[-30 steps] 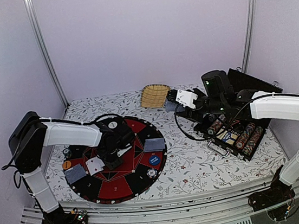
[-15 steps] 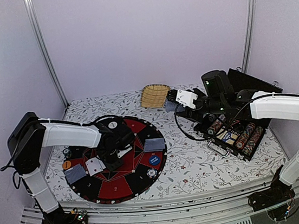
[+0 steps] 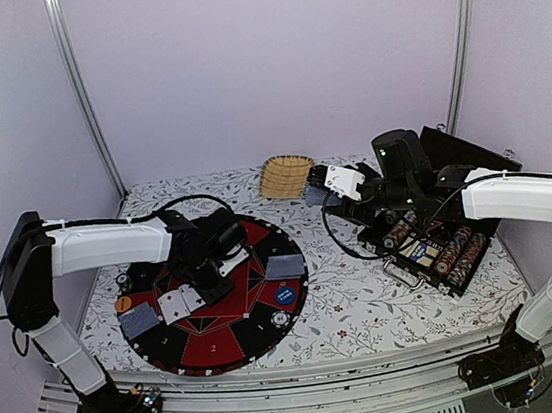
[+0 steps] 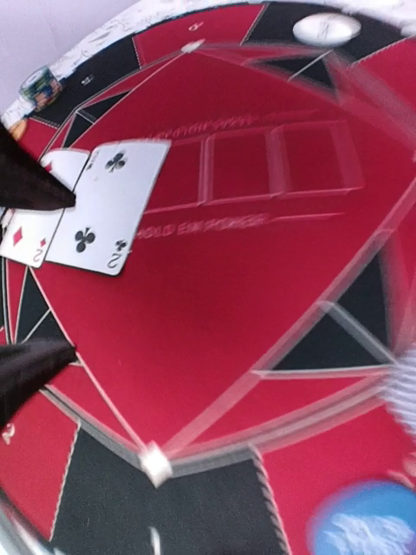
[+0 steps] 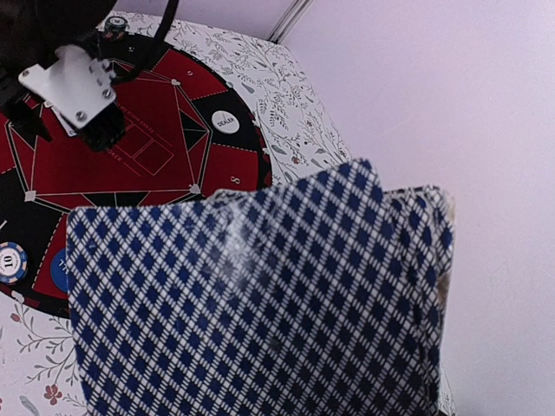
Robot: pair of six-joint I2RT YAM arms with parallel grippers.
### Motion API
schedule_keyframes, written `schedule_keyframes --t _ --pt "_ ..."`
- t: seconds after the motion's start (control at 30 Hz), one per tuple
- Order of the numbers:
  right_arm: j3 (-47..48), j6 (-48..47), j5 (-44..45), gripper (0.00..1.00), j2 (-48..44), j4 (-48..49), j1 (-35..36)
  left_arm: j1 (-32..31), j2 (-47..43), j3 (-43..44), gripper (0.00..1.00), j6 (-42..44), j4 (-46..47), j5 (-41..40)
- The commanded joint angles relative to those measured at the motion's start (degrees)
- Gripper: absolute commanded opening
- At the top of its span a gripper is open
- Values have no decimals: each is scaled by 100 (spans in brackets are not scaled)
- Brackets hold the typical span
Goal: Distribute texas hold em gaming equipment
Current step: Flop the poker card into the community card area, then pass from the right arm to the left
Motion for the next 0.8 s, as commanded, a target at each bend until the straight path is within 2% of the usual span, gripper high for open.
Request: schedule_keyframes --t 0.0,0.1,0.17,0.27,0.37,0.43,0.53,0.77 --pt "-10 -29 -105 53 -156 45 -26 90 -541 499 58 -176 523 600" --pt "7 -16 -192 53 -149 45 -29 490 -777 802 65 -583 1012 1275" --pt "28 -6 -255 53 -126 54 -21 720 -1004 791 70 -911 1695 2073" --pt "90 33 -382 53 -58 61 7 962 -1401 399 78 -1562 3255 3714" --pt "160 26 -399 53 49 88 108 994 -1596 17 86 -2203 4861 4724" --pt "210 24 -438 53 92 133 152 989 -1541 -120 93 -2513 5548 5018" --pt "284 26 -540 53 149 193 188 989 -1324 -54 98 -2664 5733 5118" --pt "391 28 -624 53 356 239 347 970 -925 27 98 -2920 5925 5417"
